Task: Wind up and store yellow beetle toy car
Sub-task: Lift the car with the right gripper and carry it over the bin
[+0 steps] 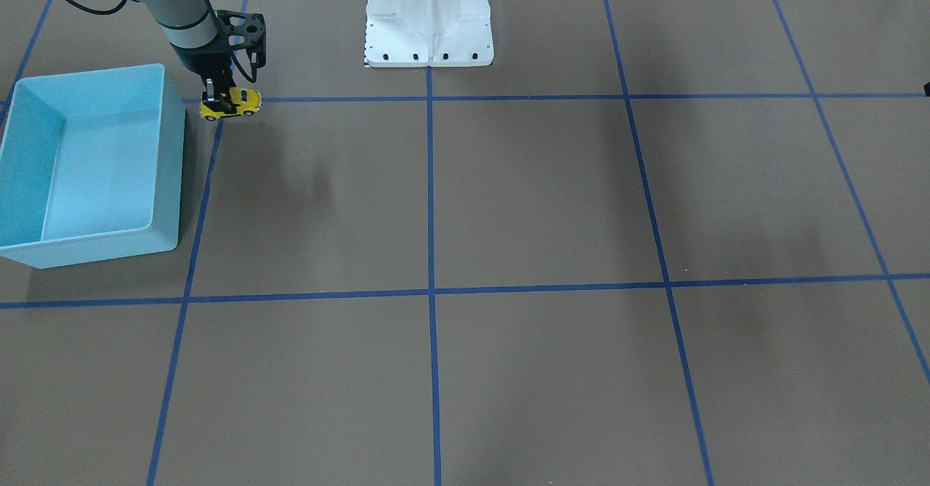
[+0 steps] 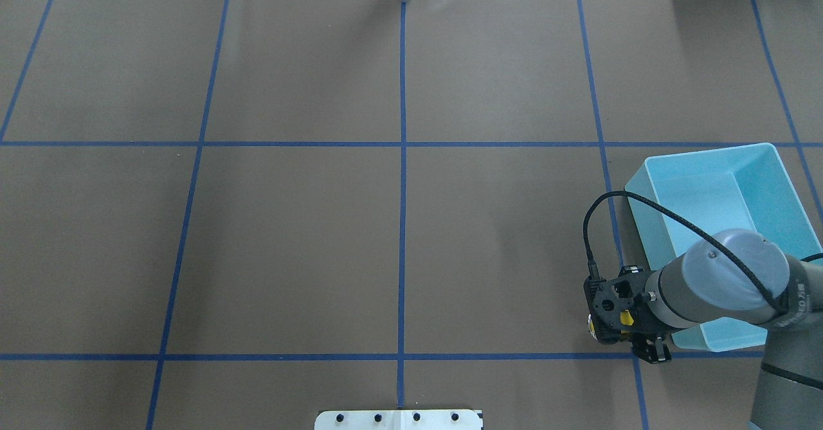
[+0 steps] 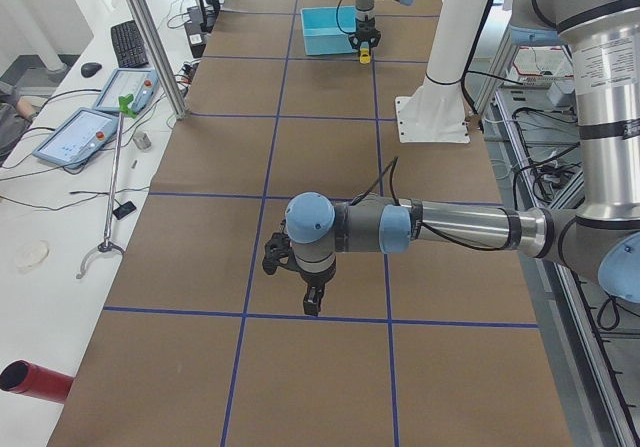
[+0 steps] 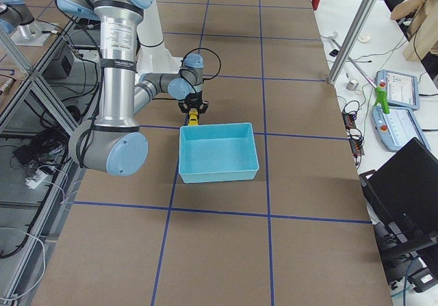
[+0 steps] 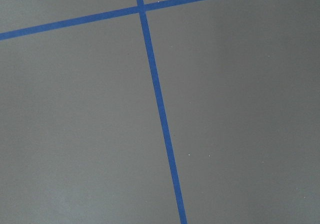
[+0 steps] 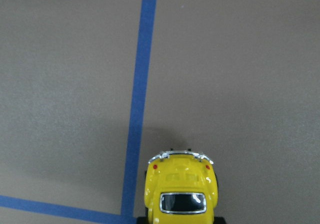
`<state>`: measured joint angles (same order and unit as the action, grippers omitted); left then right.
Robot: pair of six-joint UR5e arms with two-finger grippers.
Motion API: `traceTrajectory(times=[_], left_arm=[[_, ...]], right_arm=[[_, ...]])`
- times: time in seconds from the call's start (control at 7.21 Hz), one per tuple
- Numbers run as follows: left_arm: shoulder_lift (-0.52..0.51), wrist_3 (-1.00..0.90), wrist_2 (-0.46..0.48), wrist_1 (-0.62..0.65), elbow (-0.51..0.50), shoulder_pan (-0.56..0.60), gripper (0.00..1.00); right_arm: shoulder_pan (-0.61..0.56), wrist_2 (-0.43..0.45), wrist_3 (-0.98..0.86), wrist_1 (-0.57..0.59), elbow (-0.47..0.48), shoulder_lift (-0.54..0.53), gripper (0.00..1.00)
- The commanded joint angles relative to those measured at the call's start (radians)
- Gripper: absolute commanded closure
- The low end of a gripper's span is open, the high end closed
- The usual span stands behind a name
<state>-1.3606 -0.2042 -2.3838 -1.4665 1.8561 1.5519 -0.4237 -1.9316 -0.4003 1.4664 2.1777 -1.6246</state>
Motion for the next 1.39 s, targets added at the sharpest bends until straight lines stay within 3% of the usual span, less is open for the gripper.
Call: traceTrajectory(times=[0.0, 0.14, 0.56, 0.83, 1.11, 1.25], left_arm=[[0.000, 0.000, 0.000, 0.000, 0.002, 0.005, 0.00], [0.000, 0.000, 0.000, 0.000, 0.002, 0.005, 0.00], [0.032, -0.001, -0.038, 0.000, 0.020, 0.045, 0.00], [0.034, -0.001, -0.037, 0.000, 0.020, 0.059, 0.00], [0.035, -0.001, -0.032, 0.002, 0.009, 0.077, 0.00], [0.031, -0.001, -0.031, 0.002, 0.002, 0.074, 0.00]], right_arm=[[-0.084, -0.076, -0.003, 0.216, 0.115, 0.085, 1.00], [-0.125, -0.078, -0.081, 0.295, 0.138, 0.094, 1.00], [-0.336, -0.092, -0.436, 0.376, 0.093, 0.045, 1.00], [-0.461, -0.092, -0.659, 0.362, -0.045, 0.049, 1.00], [-0.481, -0.102, -0.681, 0.255, -0.172, 0.055, 1.00], [-0.480, -0.153, -0.678, 0.185, -0.258, 0.058, 1.00]])
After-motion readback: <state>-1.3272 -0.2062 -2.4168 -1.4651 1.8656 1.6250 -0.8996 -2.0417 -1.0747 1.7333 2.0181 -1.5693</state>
